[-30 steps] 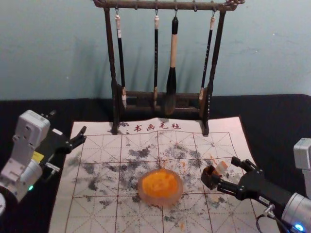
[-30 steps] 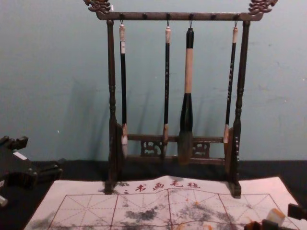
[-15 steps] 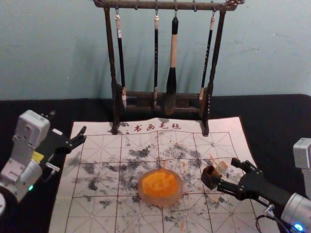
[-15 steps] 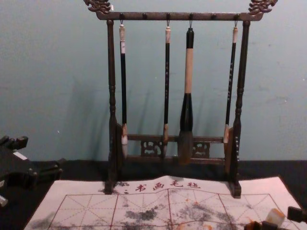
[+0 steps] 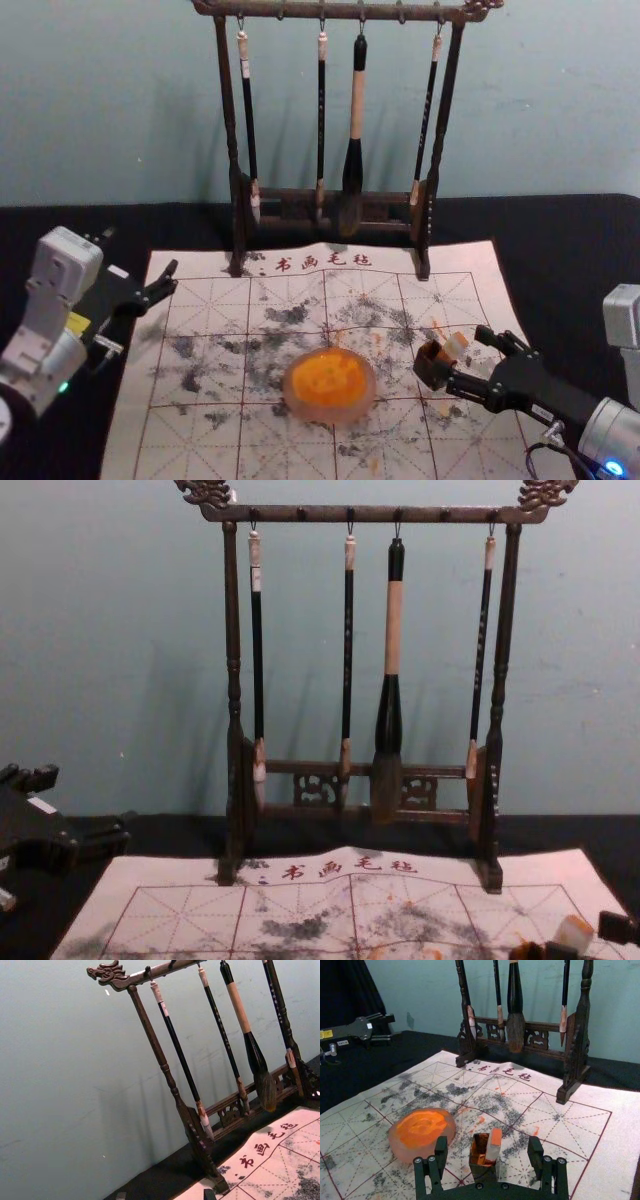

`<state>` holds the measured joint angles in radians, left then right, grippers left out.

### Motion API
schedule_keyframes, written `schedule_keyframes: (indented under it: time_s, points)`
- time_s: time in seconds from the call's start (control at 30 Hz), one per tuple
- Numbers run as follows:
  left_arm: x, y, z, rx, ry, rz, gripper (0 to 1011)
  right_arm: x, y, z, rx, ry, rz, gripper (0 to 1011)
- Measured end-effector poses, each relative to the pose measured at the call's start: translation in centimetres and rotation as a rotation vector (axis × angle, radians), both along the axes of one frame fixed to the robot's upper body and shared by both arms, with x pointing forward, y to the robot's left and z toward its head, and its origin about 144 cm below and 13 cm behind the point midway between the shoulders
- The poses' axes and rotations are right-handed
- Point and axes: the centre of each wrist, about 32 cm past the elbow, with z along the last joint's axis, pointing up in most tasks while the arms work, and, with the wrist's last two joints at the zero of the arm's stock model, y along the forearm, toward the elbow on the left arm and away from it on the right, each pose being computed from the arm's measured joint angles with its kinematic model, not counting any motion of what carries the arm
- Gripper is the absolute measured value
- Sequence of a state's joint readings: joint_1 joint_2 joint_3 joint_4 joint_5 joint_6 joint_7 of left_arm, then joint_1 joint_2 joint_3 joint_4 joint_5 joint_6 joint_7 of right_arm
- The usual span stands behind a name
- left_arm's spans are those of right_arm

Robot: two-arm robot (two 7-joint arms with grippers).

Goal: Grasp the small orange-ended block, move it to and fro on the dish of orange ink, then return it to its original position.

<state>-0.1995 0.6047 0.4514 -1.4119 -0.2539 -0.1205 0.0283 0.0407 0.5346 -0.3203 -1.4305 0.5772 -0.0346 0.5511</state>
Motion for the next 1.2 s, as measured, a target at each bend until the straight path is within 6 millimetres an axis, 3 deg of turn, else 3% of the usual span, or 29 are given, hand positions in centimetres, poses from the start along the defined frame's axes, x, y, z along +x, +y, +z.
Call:
schedule_keyframes:
  time_s: [0.53, 0.77, 1.2]
  points:
    - [0.0, 0.0, 0.0, 0.0, 0.0, 0.0, 1002, -0.02, -0.01, 0.02, -0.001, -0.002, -0.001, 985]
    - [0.0, 0.0, 0.0, 0.0, 0.0, 0.0, 1001, -0.02, -0.01, 0.03, -0.001, -0.002, -0.002, 837]
    - [0.0, 0.0, 0.0, 0.0, 0.0, 0.0, 1001, -0.02, -0.01, 0.02, -0.002, -0.002, -0.001, 419]
